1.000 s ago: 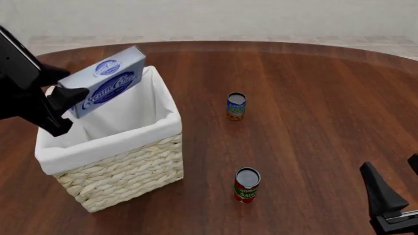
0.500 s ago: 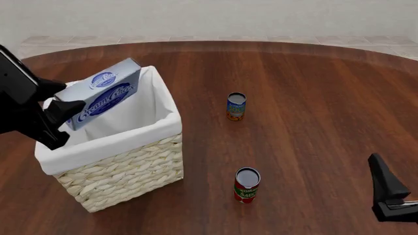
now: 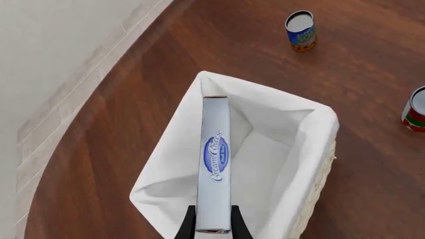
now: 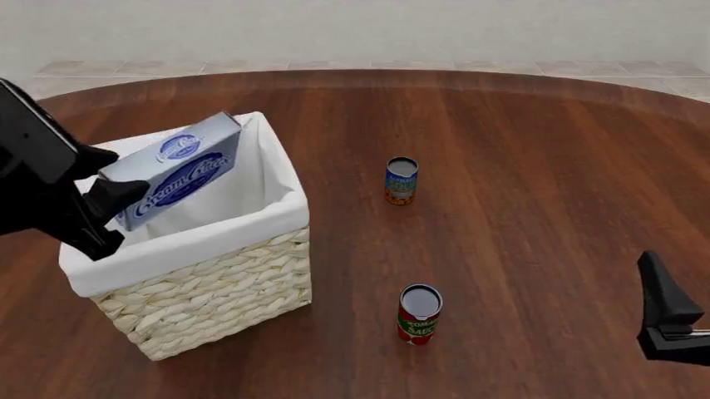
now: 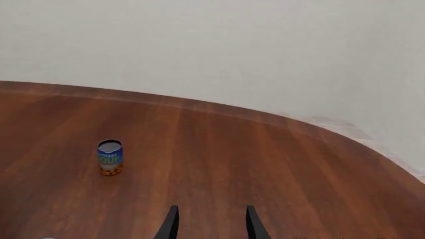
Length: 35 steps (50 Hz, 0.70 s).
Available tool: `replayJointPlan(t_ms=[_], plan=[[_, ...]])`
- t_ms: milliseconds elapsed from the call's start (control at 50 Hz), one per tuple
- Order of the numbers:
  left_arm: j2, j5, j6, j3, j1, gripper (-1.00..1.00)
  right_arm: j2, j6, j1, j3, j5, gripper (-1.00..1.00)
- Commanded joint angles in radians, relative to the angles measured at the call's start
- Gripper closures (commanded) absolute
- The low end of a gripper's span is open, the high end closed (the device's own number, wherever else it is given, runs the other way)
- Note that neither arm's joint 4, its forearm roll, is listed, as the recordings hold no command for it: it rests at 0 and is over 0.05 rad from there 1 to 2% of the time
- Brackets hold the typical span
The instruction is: Pick up the cream cheese box, and put it in the basket.
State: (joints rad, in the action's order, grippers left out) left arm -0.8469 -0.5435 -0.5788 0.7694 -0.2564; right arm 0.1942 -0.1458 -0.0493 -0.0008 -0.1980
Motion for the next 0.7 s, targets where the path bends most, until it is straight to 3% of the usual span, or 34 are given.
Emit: replayJointPlan(t_ms=[20, 80, 100, 700], plan=[[-0.01, -0.001, -0.013, 0.016, 0.004, 1.0, 0.007, -0.001, -0.007, 0.0, -0.007, -1.0], [-0.01, -0.002, -0.012, 0.021, 0.003, 1.0, 0.007, -0.001, -0.007, 0.0, -0.007, -1.0], [-0.01, -0.003, -0.014, 0.02, 0.001, -1.0, 0.007, -0.001, -0.007, 0.0, -0.007, -1.0], [-0.004, -0.01, -0.014, 0.033, 0.0, -1.0, 0.007, -0.001, -0.007, 0.0, -0.007, -1.0]])
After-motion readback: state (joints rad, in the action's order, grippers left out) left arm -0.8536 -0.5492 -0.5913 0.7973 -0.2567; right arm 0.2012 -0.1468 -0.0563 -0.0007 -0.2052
